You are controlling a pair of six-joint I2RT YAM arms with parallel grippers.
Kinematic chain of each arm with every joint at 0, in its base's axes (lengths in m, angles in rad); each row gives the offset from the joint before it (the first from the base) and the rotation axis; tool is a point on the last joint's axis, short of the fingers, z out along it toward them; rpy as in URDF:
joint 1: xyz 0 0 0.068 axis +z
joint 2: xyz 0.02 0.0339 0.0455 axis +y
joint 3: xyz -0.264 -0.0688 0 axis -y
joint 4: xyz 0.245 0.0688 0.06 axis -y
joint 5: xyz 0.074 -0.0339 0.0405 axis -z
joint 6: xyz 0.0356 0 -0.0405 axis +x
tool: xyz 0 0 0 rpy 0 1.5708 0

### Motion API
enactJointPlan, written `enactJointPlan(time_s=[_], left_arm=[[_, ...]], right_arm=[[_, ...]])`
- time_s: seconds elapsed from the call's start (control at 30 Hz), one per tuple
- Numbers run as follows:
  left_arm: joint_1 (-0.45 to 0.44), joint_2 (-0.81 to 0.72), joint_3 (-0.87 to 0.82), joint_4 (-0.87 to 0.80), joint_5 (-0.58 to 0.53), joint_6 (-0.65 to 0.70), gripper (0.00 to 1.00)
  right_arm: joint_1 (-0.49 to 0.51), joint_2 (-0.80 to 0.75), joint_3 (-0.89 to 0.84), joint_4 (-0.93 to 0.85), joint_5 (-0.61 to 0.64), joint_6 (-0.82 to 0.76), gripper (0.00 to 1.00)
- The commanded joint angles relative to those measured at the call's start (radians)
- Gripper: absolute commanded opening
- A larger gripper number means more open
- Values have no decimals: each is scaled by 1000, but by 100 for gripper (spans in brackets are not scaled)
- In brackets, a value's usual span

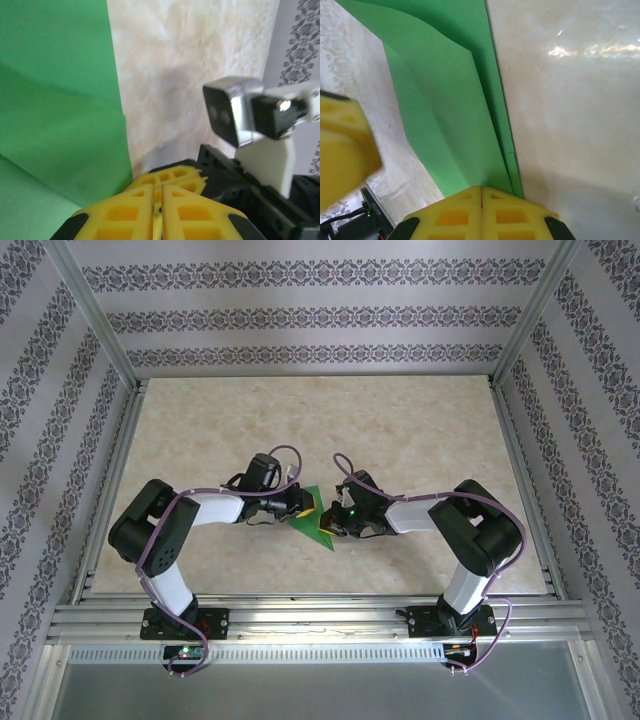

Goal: Fold a paper plane with a square sheet of paper (pick it up from the middle)
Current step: Fourth fold the wing at the center of the table.

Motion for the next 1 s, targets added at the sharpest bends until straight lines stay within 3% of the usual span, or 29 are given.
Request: enactJointPlan(time_s=[0.0, 0.43, 0.97], left_arm=[[-26, 15, 11, -111, -24, 52, 10], [0, 100, 92, -212, -124, 102, 10], [145, 152, 166, -322, -142, 190, 10]], right_arm=[[-4, 22, -36, -130, 54, -15, 1], [-3, 24, -57, -160, 64, -43, 0], [-1, 38, -73, -164, 54, -61, 0]])
